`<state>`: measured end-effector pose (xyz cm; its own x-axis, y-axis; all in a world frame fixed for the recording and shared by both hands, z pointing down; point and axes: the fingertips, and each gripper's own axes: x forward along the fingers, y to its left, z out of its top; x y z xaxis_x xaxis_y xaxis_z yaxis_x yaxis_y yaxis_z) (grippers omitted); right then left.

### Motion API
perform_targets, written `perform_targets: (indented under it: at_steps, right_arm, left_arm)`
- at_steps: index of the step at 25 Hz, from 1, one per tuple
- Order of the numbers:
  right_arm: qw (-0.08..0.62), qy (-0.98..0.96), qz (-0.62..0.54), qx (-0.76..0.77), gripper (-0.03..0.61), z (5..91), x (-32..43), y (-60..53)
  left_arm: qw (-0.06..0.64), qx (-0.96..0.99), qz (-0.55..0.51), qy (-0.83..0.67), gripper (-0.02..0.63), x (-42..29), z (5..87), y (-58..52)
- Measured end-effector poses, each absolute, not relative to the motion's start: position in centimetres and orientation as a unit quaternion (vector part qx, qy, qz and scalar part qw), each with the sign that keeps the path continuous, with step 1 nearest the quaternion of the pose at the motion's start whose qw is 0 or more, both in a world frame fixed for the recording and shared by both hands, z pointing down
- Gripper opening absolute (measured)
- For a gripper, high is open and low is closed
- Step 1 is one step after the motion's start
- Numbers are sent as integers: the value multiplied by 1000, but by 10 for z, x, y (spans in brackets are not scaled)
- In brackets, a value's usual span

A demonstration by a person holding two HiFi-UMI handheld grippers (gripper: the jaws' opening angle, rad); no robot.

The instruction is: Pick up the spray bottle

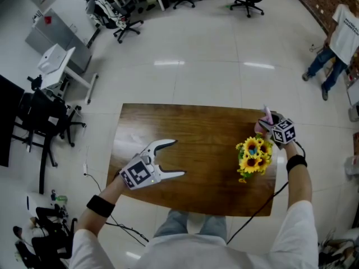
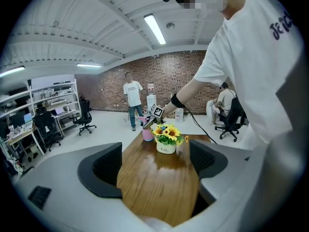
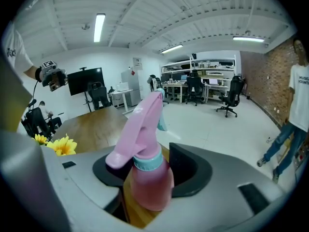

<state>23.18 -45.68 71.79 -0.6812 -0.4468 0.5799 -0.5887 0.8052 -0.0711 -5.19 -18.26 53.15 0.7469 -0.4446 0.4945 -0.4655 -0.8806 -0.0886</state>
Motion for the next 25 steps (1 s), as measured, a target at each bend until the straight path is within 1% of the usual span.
perform_targets:
  at_steps: [4, 16, 25]
  right_arm:
    - [261, -917, 118, 278, 232, 698, 220, -457]
    - [221, -935, 86, 266, 230, 620, 190, -447]
    - [207, -949, 49, 233, 230, 555, 181, -415]
  left_arm:
    - [13, 937, 250, -245, 451, -45, 525, -184]
    - [1, 940, 231, -252, 451, -55, 507, -176]
    - [-10, 942, 223, -251, 451, -61, 495, -171]
